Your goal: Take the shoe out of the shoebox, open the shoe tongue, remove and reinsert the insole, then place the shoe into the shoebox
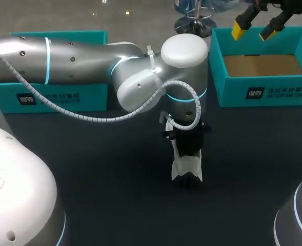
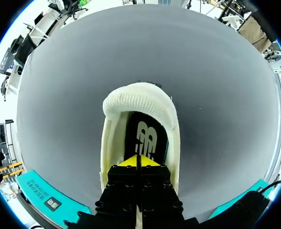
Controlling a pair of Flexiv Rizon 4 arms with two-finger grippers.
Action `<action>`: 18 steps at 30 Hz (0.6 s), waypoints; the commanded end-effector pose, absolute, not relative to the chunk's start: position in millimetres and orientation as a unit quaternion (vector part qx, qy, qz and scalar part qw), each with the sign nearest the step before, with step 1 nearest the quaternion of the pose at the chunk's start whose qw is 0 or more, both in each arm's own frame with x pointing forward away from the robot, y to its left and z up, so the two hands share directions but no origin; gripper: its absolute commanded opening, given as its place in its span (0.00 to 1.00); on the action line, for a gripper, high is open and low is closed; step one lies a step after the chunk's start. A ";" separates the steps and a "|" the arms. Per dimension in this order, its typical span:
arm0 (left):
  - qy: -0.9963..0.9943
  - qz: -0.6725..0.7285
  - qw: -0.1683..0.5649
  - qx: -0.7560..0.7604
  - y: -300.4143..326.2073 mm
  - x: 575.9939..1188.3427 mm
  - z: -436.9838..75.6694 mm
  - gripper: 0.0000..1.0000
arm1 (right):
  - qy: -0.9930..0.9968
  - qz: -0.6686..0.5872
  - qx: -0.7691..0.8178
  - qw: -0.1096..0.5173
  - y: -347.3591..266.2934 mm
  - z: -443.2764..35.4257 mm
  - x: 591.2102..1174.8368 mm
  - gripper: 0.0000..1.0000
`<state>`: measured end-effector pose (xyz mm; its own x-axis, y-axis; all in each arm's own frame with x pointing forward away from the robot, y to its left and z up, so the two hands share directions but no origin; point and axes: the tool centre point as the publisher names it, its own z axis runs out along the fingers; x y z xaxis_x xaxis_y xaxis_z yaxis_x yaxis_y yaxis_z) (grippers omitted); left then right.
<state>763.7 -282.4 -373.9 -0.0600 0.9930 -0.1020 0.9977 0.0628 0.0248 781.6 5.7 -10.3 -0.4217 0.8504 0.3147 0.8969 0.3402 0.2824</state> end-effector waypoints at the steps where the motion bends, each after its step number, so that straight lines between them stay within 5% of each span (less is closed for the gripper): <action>1: 0.728 0.000 0.053 0.684 -283.9 765.2 -366.8 0.00 | -0.817 -0.208 -0.535 0.056 5.9 -10.6 782.6 1.00; 7: 0.728 0.023 0.060 0.683 -287.5 769.5 -372.4 0.00 | -0.817 -0.208 -0.535 0.056 5.9 -10.6 782.6 1.00; 11: 0.731 0.023 0.065 0.679 -287.4 768.5 -372.5 0.45 | -0.817 -0.208 -0.535 0.056 5.9 -10.6 782.6 1.00; 12: 0.731 0.024 0.066 0.679 -287.4 768.6 -372.5 0.49 | -0.817 -0.208 -0.535 0.056 5.9 -10.6 782.6 1.00; 14: 0.731 0.026 0.067 0.678 -287.4 768.7 -372.6 0.88 | -0.817 -0.208 -0.535 0.056 5.9 -10.6 782.6 1.00; 15: 0.731 0.027 0.067 0.678 -287.2 768.9 -372.7 1.00 | -0.817 -0.208 -0.535 0.056 5.9 -10.6 782.6 1.00; 18: 0.733 0.031 0.068 0.676 -285.0 769.6 -373.3 1.00 | -0.817 -0.208 -0.535 0.056 5.9 -10.6 782.6 1.00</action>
<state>770.6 -286.0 -373.5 -0.0766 0.9953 -0.0595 0.9878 0.0838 0.1310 781.6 5.7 -10.3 -0.4217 0.8504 0.3146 0.8969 0.3402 0.2824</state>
